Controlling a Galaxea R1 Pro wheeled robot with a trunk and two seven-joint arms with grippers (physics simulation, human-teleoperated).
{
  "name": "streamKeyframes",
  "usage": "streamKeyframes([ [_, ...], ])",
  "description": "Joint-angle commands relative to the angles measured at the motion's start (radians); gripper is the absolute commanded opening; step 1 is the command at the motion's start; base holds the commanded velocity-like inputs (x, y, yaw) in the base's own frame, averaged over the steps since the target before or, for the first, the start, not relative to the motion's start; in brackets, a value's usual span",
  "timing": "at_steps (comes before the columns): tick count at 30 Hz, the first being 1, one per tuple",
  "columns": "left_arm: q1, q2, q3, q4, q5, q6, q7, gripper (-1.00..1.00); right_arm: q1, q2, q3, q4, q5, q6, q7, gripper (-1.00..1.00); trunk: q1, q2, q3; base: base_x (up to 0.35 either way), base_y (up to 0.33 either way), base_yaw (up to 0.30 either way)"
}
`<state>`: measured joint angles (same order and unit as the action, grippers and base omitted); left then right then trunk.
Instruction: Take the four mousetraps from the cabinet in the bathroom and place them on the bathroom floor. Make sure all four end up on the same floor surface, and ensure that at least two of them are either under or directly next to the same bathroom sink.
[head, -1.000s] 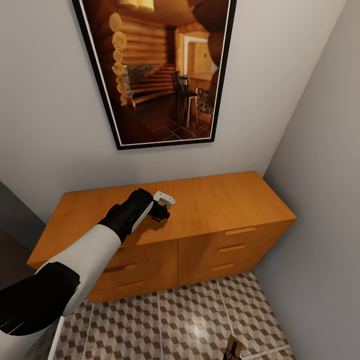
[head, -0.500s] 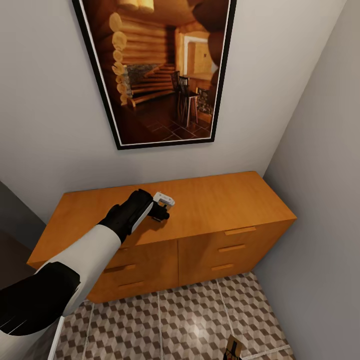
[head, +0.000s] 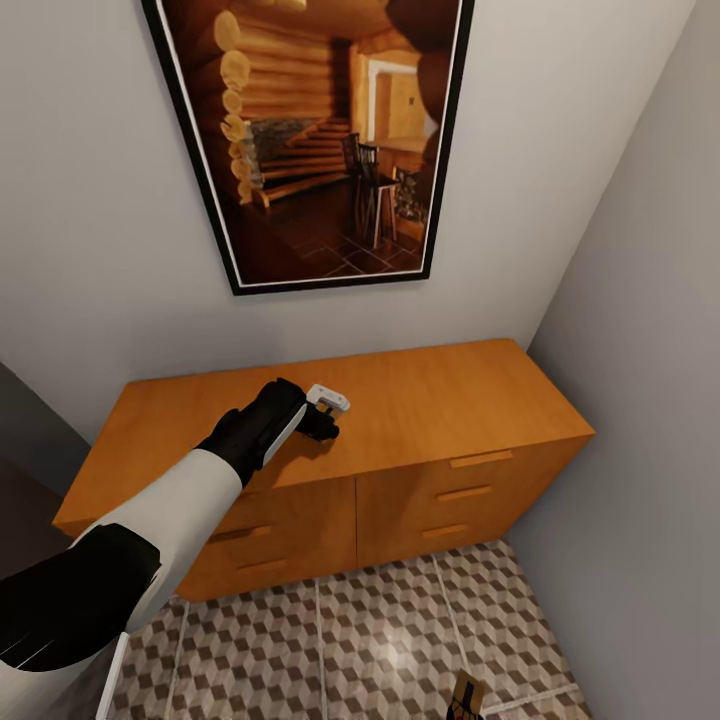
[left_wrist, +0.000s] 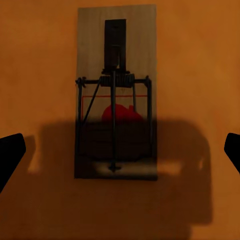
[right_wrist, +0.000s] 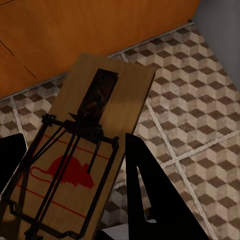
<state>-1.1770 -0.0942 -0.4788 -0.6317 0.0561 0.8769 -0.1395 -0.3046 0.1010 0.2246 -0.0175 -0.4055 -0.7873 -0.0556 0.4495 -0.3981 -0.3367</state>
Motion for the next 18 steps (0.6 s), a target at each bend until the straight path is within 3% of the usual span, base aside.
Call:
streamKeyframes([
  [1,-0.001,0.001,-0.003,-0.001,0.005,0.004,0.001,1.0,-0.001,0.0,0.009,0.001,-0.004,-0.003,-0.006,-1.0,0.0,-0.002,-0.003,0.0,0.0,0.0],
  [7,-0.001,0.001,-0.003,-0.002,0.004,0.004,0.003,1.0,-0.001,0.0,0.009,0.001,-0.004,-0.003,-0.006,-1.0,0.0,-0.002,-0.01,0.0,0.0,0.0],
  [18,-0.001,-0.006,-0.003,-0.002,0.007,0.005,0.079,1.0,-0.001,0.0,0.009,0.001,-0.004,-0.003,-0.006,-1.0,0.0,-0.002,-0.023,0.0,0.0,0.0],
])
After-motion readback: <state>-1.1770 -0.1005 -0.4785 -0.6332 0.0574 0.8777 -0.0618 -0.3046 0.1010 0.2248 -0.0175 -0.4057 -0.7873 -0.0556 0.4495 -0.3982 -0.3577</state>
